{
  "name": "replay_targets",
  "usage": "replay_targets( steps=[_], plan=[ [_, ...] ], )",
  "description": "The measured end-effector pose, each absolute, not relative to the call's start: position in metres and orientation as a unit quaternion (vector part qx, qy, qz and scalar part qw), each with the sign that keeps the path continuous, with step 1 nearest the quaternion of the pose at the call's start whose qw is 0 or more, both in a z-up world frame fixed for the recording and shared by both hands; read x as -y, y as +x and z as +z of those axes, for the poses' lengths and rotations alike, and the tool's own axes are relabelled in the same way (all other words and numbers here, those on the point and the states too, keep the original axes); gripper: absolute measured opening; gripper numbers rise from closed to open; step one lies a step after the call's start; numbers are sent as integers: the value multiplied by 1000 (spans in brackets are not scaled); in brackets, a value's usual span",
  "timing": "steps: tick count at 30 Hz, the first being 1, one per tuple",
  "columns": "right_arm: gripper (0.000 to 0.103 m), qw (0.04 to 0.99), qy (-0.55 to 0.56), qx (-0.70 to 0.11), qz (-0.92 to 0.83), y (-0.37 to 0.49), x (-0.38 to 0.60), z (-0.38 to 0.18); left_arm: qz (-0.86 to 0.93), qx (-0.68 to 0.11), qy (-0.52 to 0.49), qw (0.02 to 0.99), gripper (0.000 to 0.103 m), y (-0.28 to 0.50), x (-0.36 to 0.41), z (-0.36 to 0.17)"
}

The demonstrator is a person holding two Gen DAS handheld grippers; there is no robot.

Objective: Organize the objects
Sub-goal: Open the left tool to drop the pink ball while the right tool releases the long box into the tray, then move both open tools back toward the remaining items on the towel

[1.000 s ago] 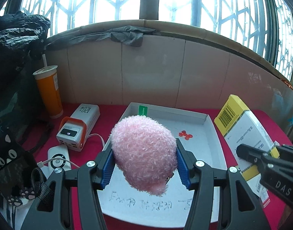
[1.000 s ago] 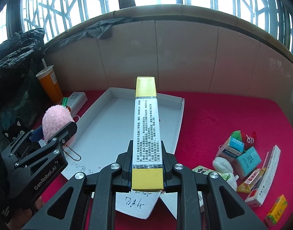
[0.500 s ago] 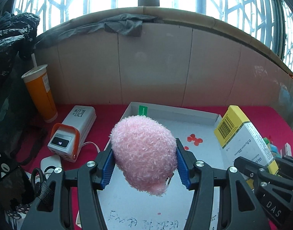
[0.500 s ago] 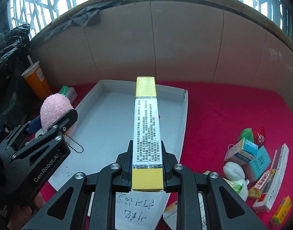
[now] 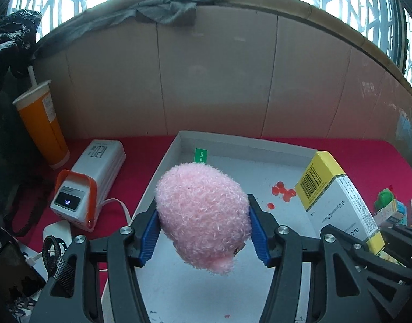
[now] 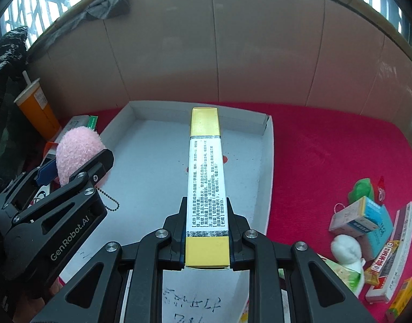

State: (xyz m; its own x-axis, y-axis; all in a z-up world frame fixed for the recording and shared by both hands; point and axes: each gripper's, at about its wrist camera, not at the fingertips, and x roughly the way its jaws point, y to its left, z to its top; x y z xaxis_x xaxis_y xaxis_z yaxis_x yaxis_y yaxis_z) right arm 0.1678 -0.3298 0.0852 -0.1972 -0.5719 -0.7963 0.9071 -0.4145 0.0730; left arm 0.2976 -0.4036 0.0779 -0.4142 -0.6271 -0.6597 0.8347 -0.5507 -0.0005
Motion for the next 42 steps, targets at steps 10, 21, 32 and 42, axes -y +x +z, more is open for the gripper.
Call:
replay_targets(
  steps=[10, 21, 32, 42],
  plan=[
    [30, 490, 378, -217, -755, 169, 336, 78, -815, -172, 319, 452, 62, 293, 410, 65],
    [93, 485, 336, -176, -788, 169, 305, 106, -804, -143, 248, 521, 96, 322, 394, 99],
    [103, 495, 236, -159, -821, 184, 236, 144, -809, -112, 190, 544, 97, 347, 333, 139],
    [103, 464, 230, -105, -849, 143, 157, 157, -847, -145, 204, 468, 97, 339, 274, 135]
  ],
)
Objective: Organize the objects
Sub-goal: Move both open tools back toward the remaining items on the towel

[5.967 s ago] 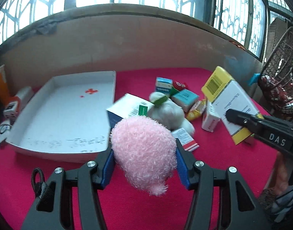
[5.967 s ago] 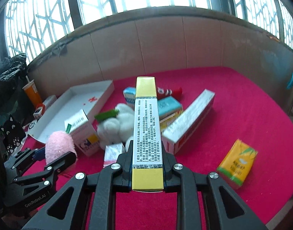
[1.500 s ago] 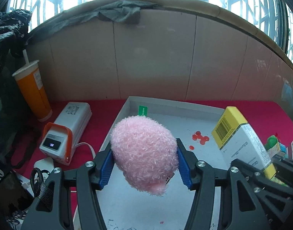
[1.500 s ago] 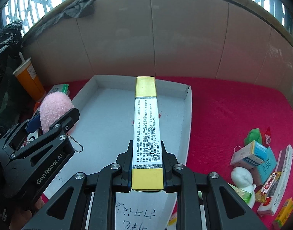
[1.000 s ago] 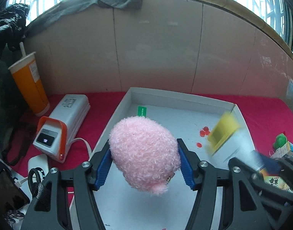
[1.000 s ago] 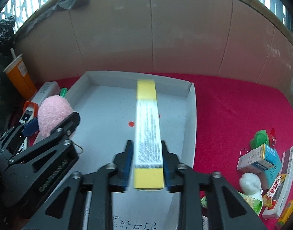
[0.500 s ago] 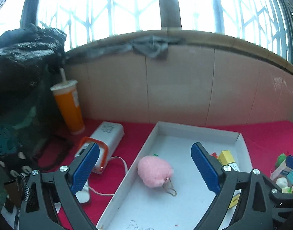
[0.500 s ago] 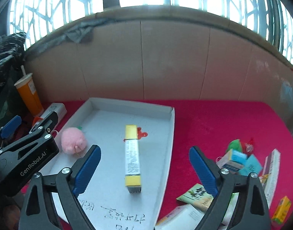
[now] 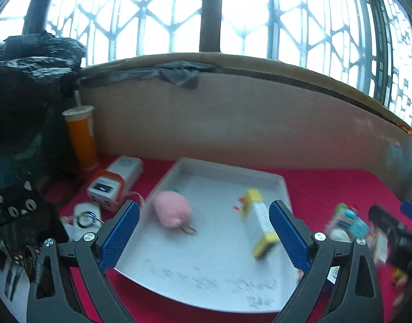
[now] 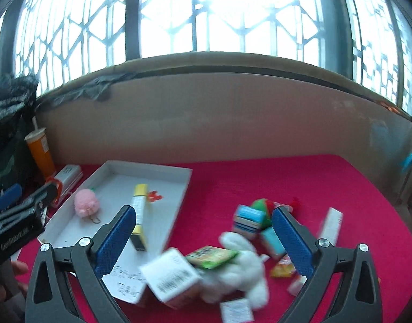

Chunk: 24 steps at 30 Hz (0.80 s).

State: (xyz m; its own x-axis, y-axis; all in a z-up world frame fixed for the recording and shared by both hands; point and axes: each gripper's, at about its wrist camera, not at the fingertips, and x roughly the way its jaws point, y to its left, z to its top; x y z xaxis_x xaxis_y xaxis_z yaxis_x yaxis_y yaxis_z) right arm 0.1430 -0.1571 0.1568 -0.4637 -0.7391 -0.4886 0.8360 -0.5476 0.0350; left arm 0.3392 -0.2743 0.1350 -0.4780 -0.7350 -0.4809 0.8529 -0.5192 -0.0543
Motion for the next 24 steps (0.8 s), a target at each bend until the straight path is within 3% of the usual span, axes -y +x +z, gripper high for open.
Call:
replay_targets(
  steps=[13, 18, 24],
  plan=[
    [103, 361, 262, -18, -895, 50, 32, 155, -896, -103, 284, 325, 97, 275, 205, 105],
    [103, 313, 288, -14, -905, 19, -9, 135, -910, -86, 327, 240, 97, 243, 164, 86],
    [103, 277, 346, -13, -896, -2, -41, 98, -889, -93, 387, 226, 97, 208, 141, 53]
  ],
)
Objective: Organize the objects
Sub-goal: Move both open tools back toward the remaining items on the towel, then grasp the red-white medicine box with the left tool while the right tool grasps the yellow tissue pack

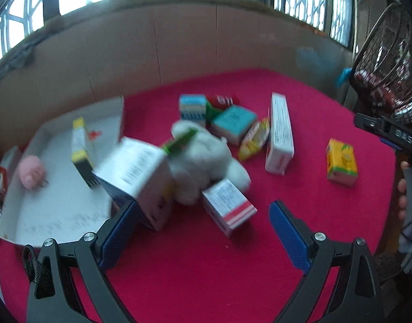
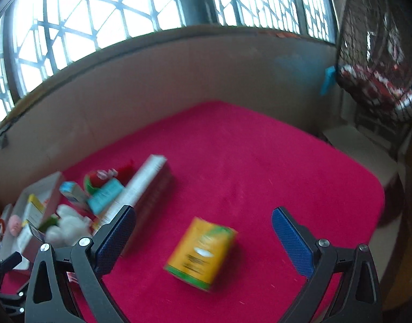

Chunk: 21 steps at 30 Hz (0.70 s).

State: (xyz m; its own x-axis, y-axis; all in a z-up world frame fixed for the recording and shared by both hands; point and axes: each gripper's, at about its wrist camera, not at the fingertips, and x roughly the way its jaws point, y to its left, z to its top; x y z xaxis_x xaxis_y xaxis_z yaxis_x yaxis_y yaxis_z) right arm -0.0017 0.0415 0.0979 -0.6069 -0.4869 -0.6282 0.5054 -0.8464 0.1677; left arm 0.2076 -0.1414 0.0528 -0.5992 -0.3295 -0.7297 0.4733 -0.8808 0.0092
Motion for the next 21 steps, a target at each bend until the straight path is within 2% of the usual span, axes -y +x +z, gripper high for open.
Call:
replay_targets(
  steps=[9, 15, 21],
  plan=[
    [103, 294, 410, -59, -861, -6, -30, 55, -870, -97, 423, 234, 97, 180, 138, 21],
    [103, 294, 415, -60, -859, -9, -16, 52, -850, -133, 439, 259, 97, 176, 156, 6],
    [100, 292, 421, -70, -856, -8, -6, 45, -846, -154, 436, 265, 87, 180, 160, 1]
  ],
)
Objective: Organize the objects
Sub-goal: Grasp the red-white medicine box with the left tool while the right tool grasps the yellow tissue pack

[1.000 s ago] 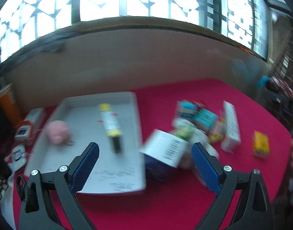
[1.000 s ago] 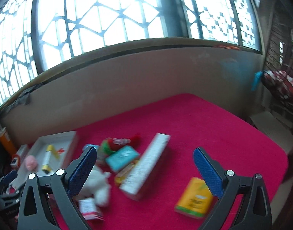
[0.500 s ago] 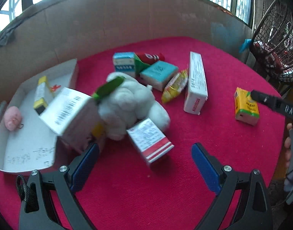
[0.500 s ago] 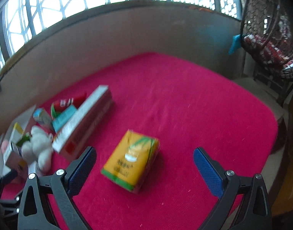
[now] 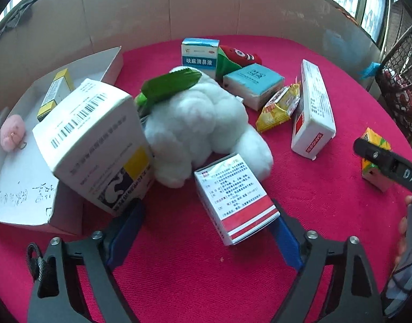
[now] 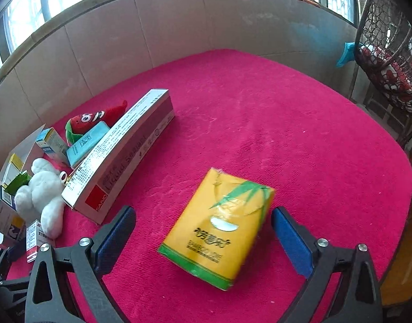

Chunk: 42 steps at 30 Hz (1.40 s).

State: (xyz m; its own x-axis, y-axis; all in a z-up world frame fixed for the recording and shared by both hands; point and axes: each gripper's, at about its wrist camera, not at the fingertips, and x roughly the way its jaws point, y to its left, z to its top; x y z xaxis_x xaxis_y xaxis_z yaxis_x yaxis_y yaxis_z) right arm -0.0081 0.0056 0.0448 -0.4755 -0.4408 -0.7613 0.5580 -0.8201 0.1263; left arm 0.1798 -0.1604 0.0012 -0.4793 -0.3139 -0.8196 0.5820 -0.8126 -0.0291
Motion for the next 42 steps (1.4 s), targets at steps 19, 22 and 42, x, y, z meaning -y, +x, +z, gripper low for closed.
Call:
replay_targets(
  steps=[19, 22, 42],
  plan=[
    [56, 277, 389, -107, -872, 2, -19, 42, -865, -54, 425, 260, 40, 189, 124, 9],
    [54, 278, 391, -93, -872, 1, -23, 44, -866, -42, 422, 265, 40, 193, 123, 13],
    [53, 283, 357, -94, -885, 19, -22, 69, -885, -58, 418, 198, 40, 199, 97, 25]
  ],
)
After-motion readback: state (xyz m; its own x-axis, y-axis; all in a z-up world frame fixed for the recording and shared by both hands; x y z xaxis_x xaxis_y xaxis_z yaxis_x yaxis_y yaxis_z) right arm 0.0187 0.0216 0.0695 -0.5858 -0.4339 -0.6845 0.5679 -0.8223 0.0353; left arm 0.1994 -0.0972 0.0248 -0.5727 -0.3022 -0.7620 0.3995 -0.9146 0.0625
